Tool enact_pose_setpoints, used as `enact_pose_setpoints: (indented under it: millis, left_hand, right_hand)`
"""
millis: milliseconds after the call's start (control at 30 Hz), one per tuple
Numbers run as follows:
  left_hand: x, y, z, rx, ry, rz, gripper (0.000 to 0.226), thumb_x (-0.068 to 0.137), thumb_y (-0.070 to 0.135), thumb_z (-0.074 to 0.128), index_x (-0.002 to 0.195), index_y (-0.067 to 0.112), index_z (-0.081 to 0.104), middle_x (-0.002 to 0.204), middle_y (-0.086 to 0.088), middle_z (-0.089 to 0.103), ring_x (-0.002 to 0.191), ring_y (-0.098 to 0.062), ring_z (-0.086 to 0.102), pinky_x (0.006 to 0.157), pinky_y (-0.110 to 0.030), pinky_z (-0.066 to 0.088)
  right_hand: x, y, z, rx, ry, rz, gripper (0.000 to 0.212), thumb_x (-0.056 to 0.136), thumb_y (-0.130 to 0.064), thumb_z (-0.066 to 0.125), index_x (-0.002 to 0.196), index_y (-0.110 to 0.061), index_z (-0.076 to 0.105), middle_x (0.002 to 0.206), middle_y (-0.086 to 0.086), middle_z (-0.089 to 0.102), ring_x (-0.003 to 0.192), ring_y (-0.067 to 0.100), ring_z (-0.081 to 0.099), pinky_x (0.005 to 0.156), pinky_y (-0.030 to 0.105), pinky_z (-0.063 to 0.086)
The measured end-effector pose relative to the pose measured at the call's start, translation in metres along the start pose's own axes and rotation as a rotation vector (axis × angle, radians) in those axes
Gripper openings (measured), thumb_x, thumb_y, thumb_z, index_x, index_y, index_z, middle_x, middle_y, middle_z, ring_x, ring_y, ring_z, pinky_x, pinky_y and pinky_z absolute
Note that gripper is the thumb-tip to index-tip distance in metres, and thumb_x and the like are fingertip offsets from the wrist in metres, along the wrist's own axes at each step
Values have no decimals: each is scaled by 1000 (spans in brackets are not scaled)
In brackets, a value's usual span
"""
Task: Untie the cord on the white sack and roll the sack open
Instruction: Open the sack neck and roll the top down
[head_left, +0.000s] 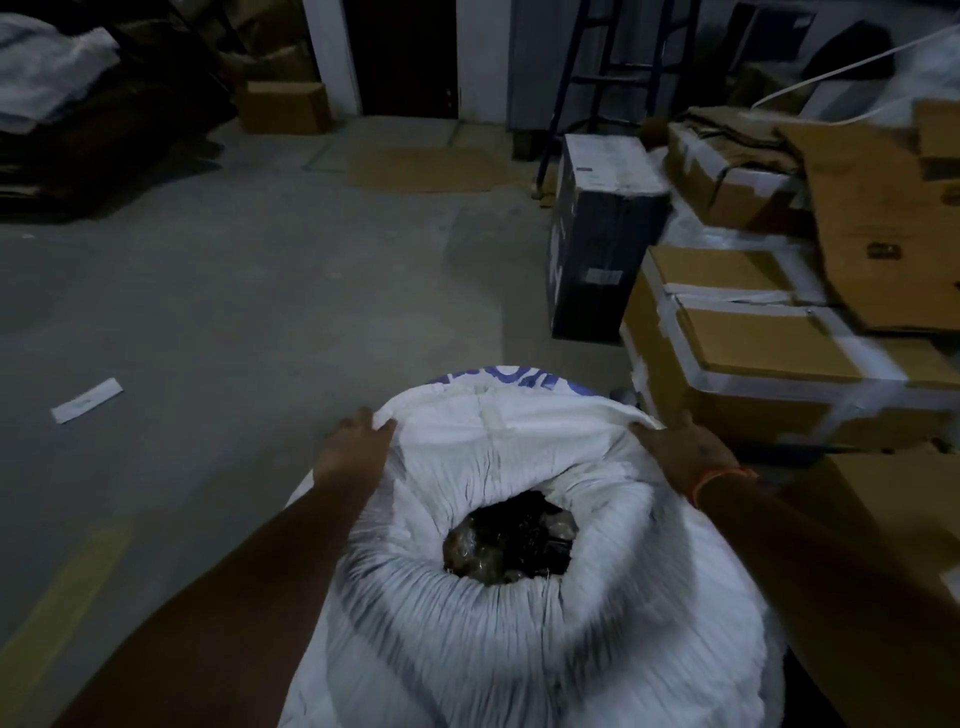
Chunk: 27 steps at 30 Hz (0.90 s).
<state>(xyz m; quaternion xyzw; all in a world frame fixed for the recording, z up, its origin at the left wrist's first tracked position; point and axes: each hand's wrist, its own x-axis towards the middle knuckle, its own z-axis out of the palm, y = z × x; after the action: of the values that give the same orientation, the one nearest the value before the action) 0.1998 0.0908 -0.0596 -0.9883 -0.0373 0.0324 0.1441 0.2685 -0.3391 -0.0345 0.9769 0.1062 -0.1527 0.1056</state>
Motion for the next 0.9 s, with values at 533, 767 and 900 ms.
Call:
enact_pose_setpoints:
  millis: [533, 767, 900]
  left_hand:
    - [-220, -19, -56, -454, 177, 778, 113, 84, 84, 56, 168, 18, 19, 178, 3, 14, 165, -20, 10, 133, -41, 11]
    - [-242, 6, -10, -86, -67, 810, 139, 67, 71, 81, 167, 20, 0, 179, -3, 1, 165, -27, 1, 133, -42, 5]
    - [-233, 22, -11, -43, 5, 849, 93, 60, 44, 97, 142, 26, 57, 139, 10, 71, 122, -7, 71, 111, -23, 43]
  right_hand:
    - [-222, -39, 3, 164, 372, -882, 97, 88, -65, 57, 161, -20, 12, 170, 0, 5, 156, 19, 9, 119, 44, 26]
    - [-231, -54, 41, -122, 57, -764, 118, 72, -77, 60, 161, -22, 5, 169, 3, -4, 156, 21, -2, 119, 45, 10]
    - [-222, -74, 47, -113, 176, -801, 47, 87, -32, 52, 134, -34, 60, 140, -9, 60, 125, 13, 61, 93, 33, 32]
